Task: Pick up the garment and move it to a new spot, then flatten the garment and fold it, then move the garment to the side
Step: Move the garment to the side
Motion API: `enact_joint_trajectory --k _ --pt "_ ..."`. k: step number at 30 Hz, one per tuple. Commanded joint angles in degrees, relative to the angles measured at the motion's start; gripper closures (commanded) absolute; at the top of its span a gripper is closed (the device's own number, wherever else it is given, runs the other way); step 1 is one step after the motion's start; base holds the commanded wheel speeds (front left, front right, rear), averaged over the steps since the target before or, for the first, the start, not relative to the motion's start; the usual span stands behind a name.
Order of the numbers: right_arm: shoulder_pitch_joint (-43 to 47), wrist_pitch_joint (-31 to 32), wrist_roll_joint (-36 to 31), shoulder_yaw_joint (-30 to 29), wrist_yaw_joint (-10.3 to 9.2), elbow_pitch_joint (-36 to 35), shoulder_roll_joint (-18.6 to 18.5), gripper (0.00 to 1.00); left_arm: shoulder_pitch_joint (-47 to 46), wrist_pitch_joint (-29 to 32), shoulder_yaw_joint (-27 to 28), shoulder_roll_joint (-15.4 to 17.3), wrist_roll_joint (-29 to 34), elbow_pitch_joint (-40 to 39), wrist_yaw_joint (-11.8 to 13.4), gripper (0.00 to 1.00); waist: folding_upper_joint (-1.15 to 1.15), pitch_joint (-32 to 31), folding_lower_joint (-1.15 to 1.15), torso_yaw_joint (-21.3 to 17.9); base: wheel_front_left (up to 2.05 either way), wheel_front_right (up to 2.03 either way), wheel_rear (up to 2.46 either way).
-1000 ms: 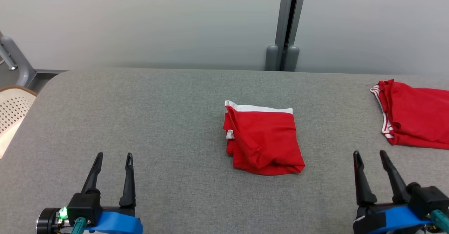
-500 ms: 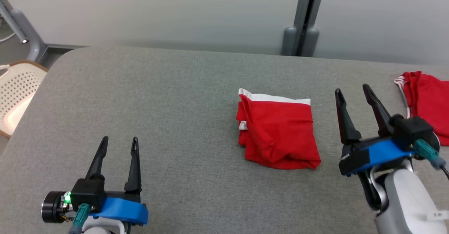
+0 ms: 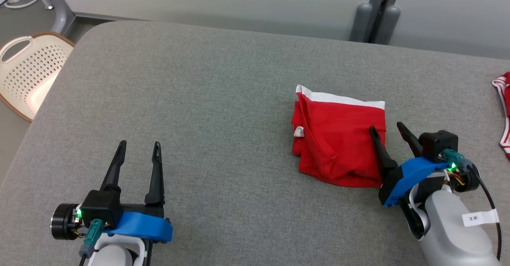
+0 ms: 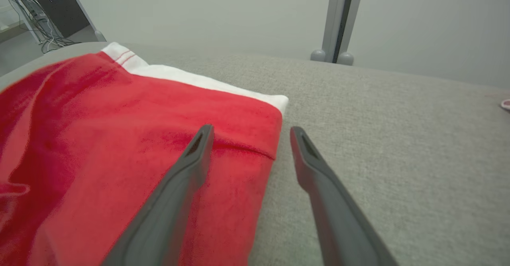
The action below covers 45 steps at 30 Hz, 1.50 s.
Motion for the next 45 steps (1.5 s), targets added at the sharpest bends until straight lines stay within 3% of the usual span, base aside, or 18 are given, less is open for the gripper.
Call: enact_joint_trajectory --k 1,14,15,16,17,25,31,38,45 --pt "-1.4 -0.3 0.8 0.4 0.01 2.2 -0.4 0.0 -0.8 -0.3 0.0 0.0 -0.2 0.0 -0.2 0.0 0.0 0.7 -0.01 0.4 0.0 0.0 0.0" --pt "-5.9 -0.6 6.5 5.5 0.01 17.0 1.4 0.0 -2.6 -0.3 -0.7 -0.4 -0.3 0.8 -0.5 0.0 0.0 1.7 -0.01 0.8 0.0 0.0 0.0" --pt "-5.9 -0.2 7.6 5.9 0.01 17.7 1.9 0.44 -2.5 -0.3 -0.7 -0.5 -0.4 0.8 -0.5 0.0 0.0 1.7 -0.01 0.9 0.0 0.0 0.0" --pt "-6.1 0.0 8.5 6.6 0.01 18.2 2.1 0.6 -2.5 -0.3 -0.7 -0.5 -0.4 0.9 -0.5 0.0 0.0 1.7 -0.01 0.9 0.0 0.0 0.0" --pt "-6.1 0.2 9.2 7.2 0.01 18.7 2.2 1.0 -2.4 -0.3 -0.6 -0.5 -0.5 0.9 -0.4 0.0 0.0 1.6 -0.01 0.9 0.0 0.0 0.0" --pt "-6.9 -2.1 14.4 10.5 -0.05 17.8 -0.6 1.0 -1.5 -0.3 0.4 -0.6 -0.5 0.5 -0.2 0.0 0.0 1.9 -0.01 -1.3 0.0 0.0 0.0" --pt "-6.2 -3.4 16.2 12.5 -0.03 14.9 -3.1 1.0 -1.7 -0.3 0.9 -0.5 -0.4 -0.3 -0.2 0.0 0.0 3.0 -0.01 -5.3 0.0 0.0 0.0" --pt "-4.2 -4.3 17.7 13.3 -0.03 9.2 -7.9 1.0 -3.6 -0.3 1.6 0.6 0.2 -1.8 -0.5 0.0 0.0 5.9 -0.01 -13.7 0.0 0.0 0.0" --pt "-4.2 -4.4 17.4 12.2 0.0 6.4 -10.1 1.0 -6.1 -0.3 1.7 1.7 0.5 -2.5 -0.8 0.0 0.0 8.6 -0.01 -17.2 0.0 0.0 0.0"
